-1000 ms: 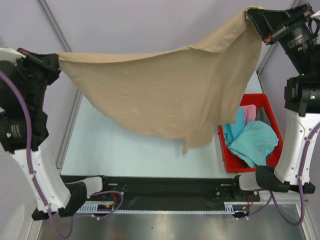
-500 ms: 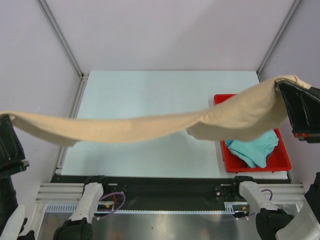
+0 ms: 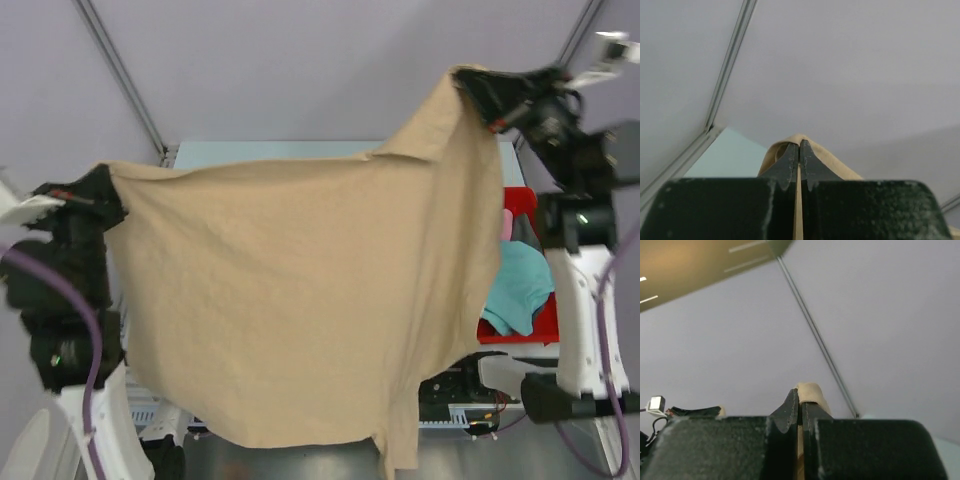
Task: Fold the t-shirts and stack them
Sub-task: Flatten the tshirt out, then fold the tshirt
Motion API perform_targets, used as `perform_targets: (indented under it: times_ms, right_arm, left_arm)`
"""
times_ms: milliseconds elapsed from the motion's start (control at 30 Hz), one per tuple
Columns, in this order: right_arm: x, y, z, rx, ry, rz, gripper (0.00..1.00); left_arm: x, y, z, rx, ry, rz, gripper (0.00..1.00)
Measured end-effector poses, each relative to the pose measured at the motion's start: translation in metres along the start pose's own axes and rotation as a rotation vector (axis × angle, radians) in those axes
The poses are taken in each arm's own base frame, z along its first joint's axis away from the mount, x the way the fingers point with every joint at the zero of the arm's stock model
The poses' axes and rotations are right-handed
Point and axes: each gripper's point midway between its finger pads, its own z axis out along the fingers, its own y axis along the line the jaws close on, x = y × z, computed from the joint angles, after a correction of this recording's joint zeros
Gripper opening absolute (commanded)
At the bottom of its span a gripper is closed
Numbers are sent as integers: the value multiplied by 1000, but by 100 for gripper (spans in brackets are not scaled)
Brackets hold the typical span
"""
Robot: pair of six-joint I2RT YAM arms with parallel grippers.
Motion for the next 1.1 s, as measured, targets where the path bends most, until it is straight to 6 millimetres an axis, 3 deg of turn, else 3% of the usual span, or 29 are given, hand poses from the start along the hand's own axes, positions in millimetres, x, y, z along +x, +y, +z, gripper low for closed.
perform_targets:
  times_ms: [67, 133, 233, 367, 600, 700, 767, 933, 1100]
  right_arm:
    - [41, -48, 30, 28, 76, 62, 0]
    - [96, -98, 59, 54, 170, 119, 0]
    - [182, -178, 80, 137, 303, 196, 0]
    - [288, -283, 85, 258, 450, 267, 0]
    - [401, -399, 93, 331, 562, 291, 0]
    - [427, -428, 92, 352, 579, 303, 0]
    - [437, -443, 88, 369, 584, 314, 0]
    - [440, -466, 76, 406, 582, 343, 0]
    - [436, -471, 72, 413, 581, 358, 0]
  left_arm:
    - [51, 27, 32, -73, 83, 16, 0]
    - [96, 54, 52, -147, 154, 34, 0]
    - [168, 103, 72, -270, 237, 80, 0]
    - [264, 172, 81, -437, 390, 167, 0]
    - [388, 263, 113, -592, 631, 236, 0]
    - [424, 292, 122, -629, 722, 234, 0]
    - [436, 303, 131, -634, 750, 231, 0]
    - [441, 301, 156, -593, 752, 212, 0]
    - [441, 296, 158, -575, 768, 200, 0]
